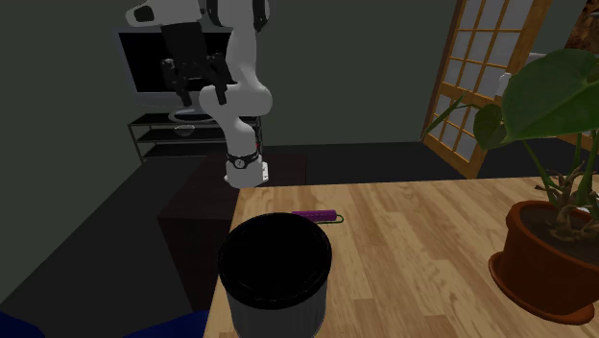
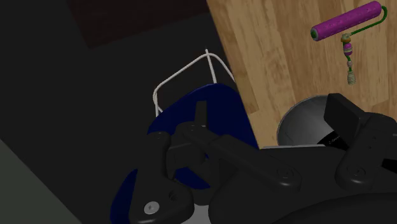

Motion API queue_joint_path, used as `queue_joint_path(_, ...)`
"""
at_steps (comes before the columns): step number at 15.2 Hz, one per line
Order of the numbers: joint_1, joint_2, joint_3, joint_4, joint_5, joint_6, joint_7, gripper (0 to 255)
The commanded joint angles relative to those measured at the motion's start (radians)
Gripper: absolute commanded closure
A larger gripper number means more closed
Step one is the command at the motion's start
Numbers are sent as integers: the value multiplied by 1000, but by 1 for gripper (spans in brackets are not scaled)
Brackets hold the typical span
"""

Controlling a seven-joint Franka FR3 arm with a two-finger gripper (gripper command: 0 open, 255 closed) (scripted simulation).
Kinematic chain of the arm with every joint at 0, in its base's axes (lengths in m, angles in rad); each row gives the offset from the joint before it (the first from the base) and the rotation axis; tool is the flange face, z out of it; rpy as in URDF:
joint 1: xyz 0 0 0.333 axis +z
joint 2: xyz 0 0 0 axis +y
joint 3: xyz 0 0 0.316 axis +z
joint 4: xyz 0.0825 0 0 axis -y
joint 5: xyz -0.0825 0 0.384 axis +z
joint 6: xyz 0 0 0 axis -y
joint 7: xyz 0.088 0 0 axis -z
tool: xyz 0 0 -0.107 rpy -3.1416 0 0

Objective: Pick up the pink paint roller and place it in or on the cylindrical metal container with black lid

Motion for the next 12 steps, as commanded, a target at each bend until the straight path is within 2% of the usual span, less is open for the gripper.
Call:
queue_joint_path(1,0,0,0,0,0,0,0,0)
queue_joint_path(12,89,261,181,-45,76,269,106,0)
